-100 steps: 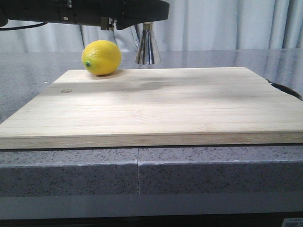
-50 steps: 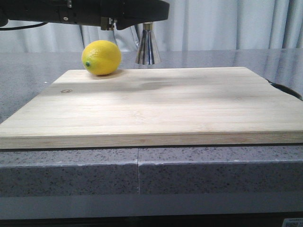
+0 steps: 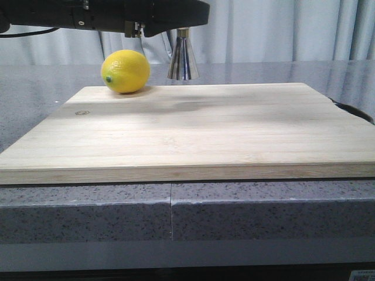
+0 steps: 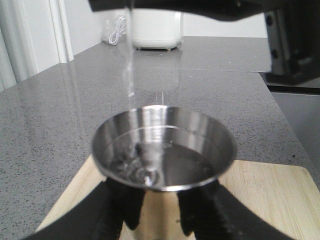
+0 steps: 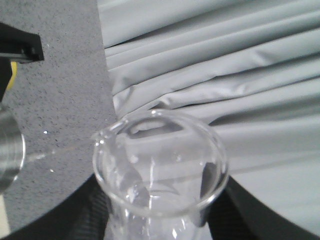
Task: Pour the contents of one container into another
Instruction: 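Tilt the beaker with the right gripper, pouring liquid into the jigger, then set the beaker back on the board and open the right gripper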
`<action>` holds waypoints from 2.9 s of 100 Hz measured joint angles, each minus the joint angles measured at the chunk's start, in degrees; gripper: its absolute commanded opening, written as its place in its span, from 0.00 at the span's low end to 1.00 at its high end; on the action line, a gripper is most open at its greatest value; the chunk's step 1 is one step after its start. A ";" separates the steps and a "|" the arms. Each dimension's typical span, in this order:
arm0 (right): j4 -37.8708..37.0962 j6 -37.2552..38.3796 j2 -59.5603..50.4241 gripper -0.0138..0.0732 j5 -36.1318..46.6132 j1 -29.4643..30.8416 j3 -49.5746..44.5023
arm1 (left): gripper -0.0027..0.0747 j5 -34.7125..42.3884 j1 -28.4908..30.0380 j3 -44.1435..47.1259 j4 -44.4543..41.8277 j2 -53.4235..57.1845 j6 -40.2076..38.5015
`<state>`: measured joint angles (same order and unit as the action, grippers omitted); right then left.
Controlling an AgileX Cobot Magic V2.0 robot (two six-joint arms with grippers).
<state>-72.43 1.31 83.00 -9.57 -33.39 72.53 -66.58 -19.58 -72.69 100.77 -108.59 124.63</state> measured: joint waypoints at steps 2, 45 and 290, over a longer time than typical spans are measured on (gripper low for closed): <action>0.95 1.27 0.00 0.50 -0.36 0.00 0.00 | 0.37 0.00 0.00 0.00 0.00 0.00 0.00; 7.98 39.92 -1.31 0.50 -2.89 6.22 -2.15 | 0.37 0.00 0.00 0.00 0.00 0.00 0.00; -9.41 78.47 -11.43 0.87 30.79 31.99 -32.92 | 0.37 0.00 0.00 0.00 0.00 0.00 0.00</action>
<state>-81.83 79.78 71.57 21.22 -1.40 39.61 -66.58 -19.58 -72.69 100.77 -108.59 124.63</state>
